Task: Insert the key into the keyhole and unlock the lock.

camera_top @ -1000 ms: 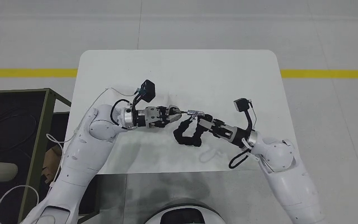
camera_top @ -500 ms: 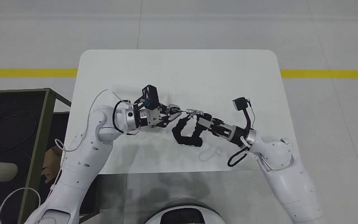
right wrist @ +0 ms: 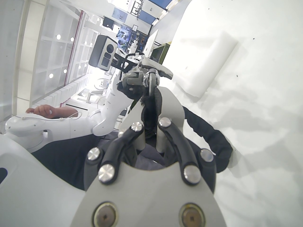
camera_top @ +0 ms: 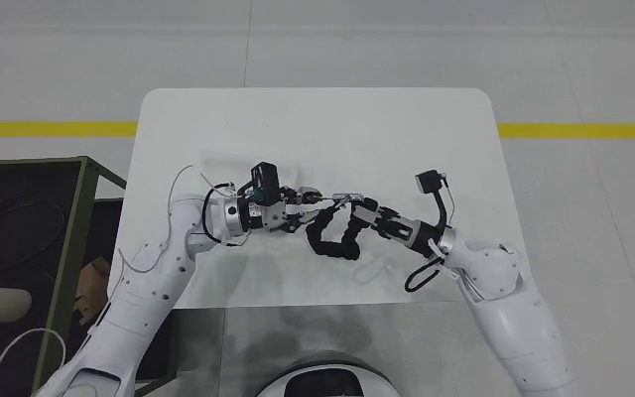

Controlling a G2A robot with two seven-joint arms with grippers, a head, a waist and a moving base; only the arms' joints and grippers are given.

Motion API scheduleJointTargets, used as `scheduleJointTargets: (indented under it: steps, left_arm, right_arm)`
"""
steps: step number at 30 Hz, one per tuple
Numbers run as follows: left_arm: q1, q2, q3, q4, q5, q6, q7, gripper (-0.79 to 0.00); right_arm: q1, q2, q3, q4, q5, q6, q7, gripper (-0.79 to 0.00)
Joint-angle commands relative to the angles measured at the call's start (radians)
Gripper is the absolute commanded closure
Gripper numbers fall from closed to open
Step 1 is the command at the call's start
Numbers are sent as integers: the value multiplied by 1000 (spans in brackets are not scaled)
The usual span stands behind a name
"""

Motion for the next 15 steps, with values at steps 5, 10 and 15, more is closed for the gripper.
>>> scheduleJointTargets:
  steps: [5, 10, 15]
  left_arm:
    - [-33, 26, 71, 97, -331, 0, -16, -785]
    - [-76, 51, 108, 81, -446, 0, -131, -776]
    - [-77, 54, 114, 78, -452, 0, -140, 0]
  right_arm:
    - [-3, 1, 2, -1, 19, -3, 7, 0]
    - [-9, 2, 1, 1, 51, 8, 23, 0]
    - [-7, 2, 2, 0, 53, 11, 24, 0]
